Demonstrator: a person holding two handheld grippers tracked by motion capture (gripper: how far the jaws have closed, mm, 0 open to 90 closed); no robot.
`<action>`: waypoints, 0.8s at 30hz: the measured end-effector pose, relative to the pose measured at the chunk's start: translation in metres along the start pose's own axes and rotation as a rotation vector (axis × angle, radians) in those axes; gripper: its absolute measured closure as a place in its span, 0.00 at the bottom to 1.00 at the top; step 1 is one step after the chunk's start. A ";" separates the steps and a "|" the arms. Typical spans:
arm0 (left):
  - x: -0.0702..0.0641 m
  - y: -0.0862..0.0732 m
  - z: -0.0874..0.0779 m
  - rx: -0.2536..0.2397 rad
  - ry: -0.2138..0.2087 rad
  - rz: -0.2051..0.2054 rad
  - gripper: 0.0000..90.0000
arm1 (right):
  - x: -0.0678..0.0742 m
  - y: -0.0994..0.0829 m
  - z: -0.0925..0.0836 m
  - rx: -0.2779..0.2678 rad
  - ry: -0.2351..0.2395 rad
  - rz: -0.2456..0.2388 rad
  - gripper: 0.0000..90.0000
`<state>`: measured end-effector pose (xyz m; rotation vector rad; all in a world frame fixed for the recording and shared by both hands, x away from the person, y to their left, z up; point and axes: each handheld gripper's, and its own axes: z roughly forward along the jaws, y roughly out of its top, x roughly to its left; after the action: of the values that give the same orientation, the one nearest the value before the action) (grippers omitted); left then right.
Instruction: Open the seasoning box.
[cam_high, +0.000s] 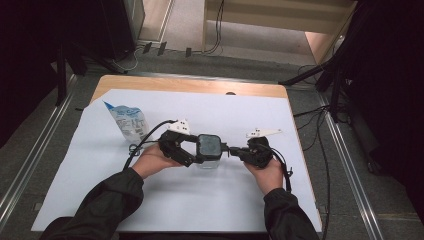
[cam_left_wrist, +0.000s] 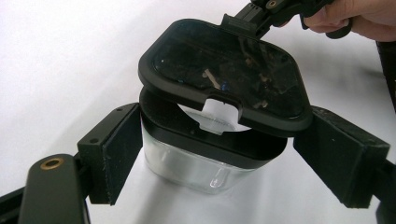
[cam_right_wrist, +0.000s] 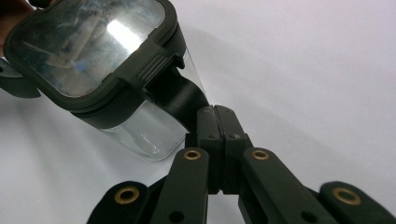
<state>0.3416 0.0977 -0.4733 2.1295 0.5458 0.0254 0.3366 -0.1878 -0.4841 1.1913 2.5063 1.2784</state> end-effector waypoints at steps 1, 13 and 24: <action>0.000 0.001 -0.001 0.004 0.001 0.003 0.19 | 0.000 0.000 0.000 0.001 0.000 0.000 1.00; -0.007 0.008 -0.017 -0.019 -0.015 0.052 0.36 | 0.001 0.001 0.001 -0.003 0.002 -0.005 1.00; -0.010 0.011 -0.018 0.007 -0.140 0.061 0.81 | 0.001 0.000 0.000 -0.011 0.009 0.003 1.00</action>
<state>0.3327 0.1019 -0.4520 2.1355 0.3988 -0.0912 0.3358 -0.1868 -0.4833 1.1908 2.5013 1.2988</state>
